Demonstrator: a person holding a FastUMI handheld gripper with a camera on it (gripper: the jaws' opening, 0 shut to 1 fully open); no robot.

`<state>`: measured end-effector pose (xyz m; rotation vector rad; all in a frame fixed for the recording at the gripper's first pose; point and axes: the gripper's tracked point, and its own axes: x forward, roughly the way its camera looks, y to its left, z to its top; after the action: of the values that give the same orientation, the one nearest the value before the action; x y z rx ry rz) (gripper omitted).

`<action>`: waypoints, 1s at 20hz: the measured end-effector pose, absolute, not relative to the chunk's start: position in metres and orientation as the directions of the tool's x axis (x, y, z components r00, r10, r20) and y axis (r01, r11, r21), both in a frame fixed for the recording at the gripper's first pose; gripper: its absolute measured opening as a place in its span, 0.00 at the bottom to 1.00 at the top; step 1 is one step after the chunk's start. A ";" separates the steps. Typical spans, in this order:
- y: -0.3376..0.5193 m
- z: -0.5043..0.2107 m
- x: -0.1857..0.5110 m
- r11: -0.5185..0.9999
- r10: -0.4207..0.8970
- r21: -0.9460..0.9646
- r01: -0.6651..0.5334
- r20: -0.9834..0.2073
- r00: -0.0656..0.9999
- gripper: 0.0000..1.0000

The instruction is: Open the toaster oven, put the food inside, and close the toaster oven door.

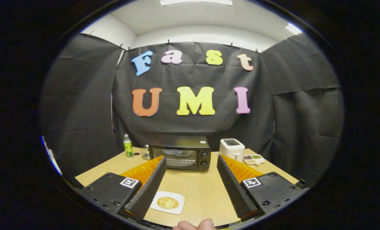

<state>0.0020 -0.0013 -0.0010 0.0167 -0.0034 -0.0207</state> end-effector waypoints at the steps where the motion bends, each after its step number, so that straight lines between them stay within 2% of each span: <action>1: -0.001 -0.001 0.003 1.000 -0.023 0.018 0.023 0.003 1.000 1.00; 12: 0.017 0.004 0.049 0.999 -0.028 0.024 0.028 0.015 0.999 1.00; 20: 0.045 0.018 0.165 0.999 0.010 0.042 -0.012 0.042 0.999 1.00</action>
<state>0.1648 0.0453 0.0183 0.0426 -0.0413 0.0112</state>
